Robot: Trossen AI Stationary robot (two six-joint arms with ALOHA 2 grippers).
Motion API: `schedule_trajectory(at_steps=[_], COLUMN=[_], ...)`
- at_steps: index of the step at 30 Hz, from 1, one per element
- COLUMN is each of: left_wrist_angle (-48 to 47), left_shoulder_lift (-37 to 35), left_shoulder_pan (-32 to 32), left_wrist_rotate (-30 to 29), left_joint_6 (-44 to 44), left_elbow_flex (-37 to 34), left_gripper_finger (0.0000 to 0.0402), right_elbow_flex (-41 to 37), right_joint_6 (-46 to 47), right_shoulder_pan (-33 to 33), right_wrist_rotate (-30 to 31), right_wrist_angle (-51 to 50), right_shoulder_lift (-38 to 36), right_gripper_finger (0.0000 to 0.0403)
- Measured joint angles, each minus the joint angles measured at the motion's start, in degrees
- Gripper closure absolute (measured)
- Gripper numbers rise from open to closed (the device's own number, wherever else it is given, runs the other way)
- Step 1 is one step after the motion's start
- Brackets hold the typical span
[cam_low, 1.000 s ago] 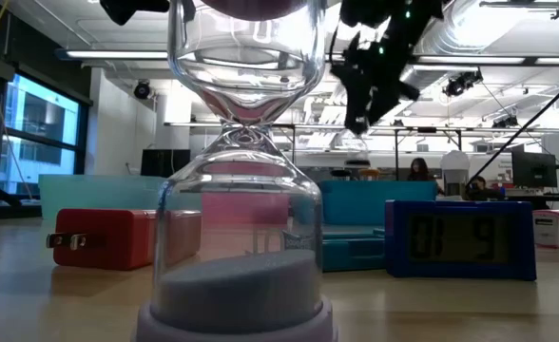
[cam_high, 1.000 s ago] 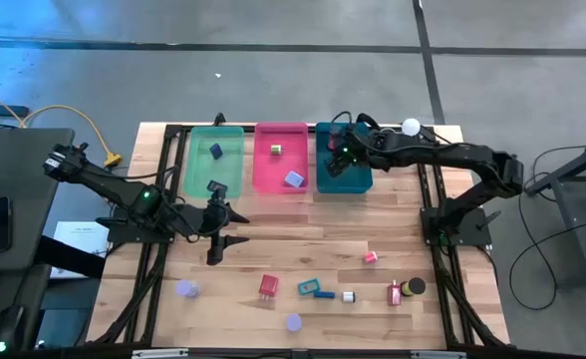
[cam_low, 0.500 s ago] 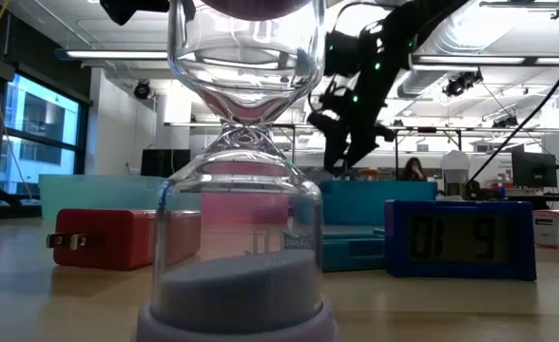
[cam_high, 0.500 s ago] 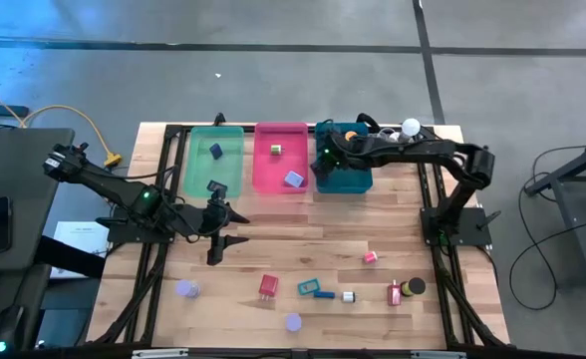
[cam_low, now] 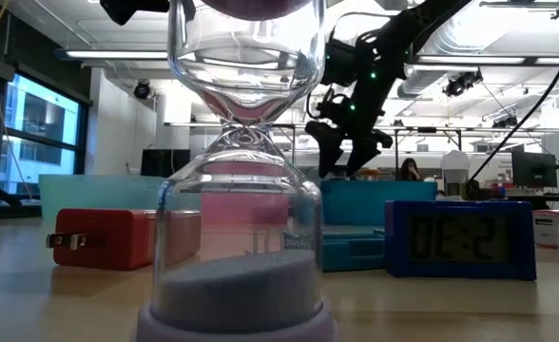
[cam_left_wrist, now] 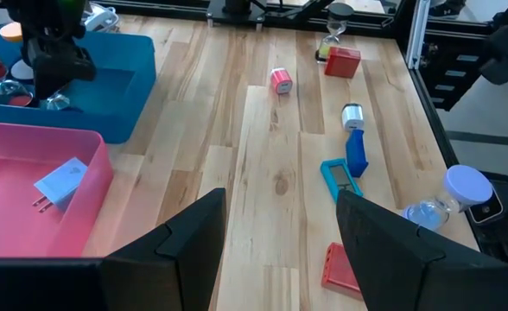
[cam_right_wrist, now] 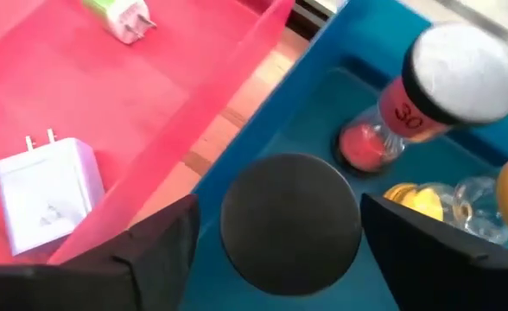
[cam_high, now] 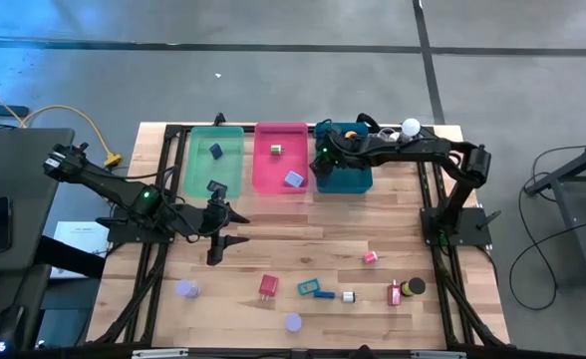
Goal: Pick & Place Office items
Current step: Put the pink charger adapter into the red bin
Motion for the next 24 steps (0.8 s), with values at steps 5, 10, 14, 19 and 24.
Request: schedule_trajectory(at_steps=[5, 10, 14, 19, 24], left_wrist_angle=[0.0, 0.02, -0.02, -0.07, -0.17], left_shoulder_lift=[0.0, -0.02, 0.0, 0.0, 0.0], left_shoulder_pan=[0.02, 0.02, 0.02, 0.02, 0.02], left_wrist_rotate=[0.01, 0.0, 0.0, 0.0, 0.02], left_joint_6=[0.0, 0.0, 0.0, 0.0, -0.94], left_elbow_flex=[0.0, 0.0, 0.0, 0.0, -0.48], left_gripper_finger=[0.0187, 0.0187, 0.0187, 0.0187, 0.0187], right_elbow_flex=[0.0, 0.11, 0.11, 0.11, 0.11], right_joint_6=[-1.55, -1.48, -1.6, -5.95, -4.93], right_shoulder_pan=[0.34, 0.4, 1.04, 4.7, 10.47], right_wrist_rotate=[1.79, 1.43, 0.72, -5.09, -17.92], right_wrist_angle=[0.3, 0.62, -0.45, -1.54, -5.99], right_shoulder_lift=[-1.11, -4.79, -9.68, -18.02, -26.19], right_gripper_finger=[0.0078, 0.0084, 0.0089, 0.0089, 0.009])
